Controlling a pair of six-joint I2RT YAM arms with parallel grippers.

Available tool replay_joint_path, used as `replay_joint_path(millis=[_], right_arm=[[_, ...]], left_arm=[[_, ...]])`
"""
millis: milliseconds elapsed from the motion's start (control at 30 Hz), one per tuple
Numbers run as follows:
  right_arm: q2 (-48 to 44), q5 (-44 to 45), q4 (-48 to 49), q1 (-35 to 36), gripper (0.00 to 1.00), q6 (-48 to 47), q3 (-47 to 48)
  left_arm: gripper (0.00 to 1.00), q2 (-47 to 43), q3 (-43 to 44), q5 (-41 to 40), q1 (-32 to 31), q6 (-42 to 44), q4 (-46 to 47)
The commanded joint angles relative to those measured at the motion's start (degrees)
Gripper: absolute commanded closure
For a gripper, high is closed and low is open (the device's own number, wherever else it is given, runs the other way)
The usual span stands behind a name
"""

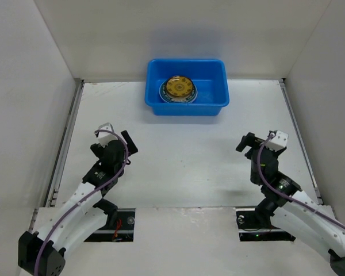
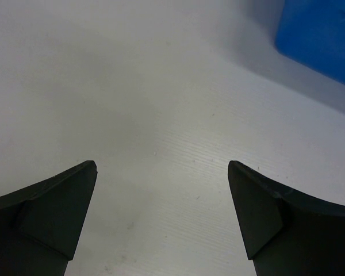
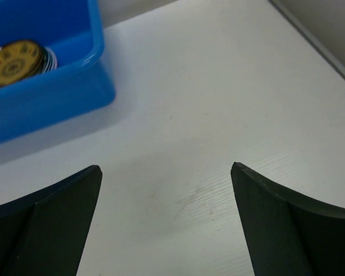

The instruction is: Place the plates into the plastic bin on the countertop

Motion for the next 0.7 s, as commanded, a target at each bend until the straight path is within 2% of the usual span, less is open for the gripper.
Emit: replay_joint_path(millis=[0,233,667], right_arm=[[-3.2,7.9,4.3,0.4,0.0,0.8,-2.5],[0.6,5.8,6.0,0.5,0.0,2.2,-2.3],[1.3,3.8,7.4,0.3,0.0,2.4,-2.5]], left_arm=[[0.0,-1.9,-1.4,-8.2,-1.7,1.5,5.3],[0.0,6.6,2.2,-11.1,-3.5,1.7,6.6],[0.0,11.0,4.6,-13.5,-5.3,1.4,7.1]])
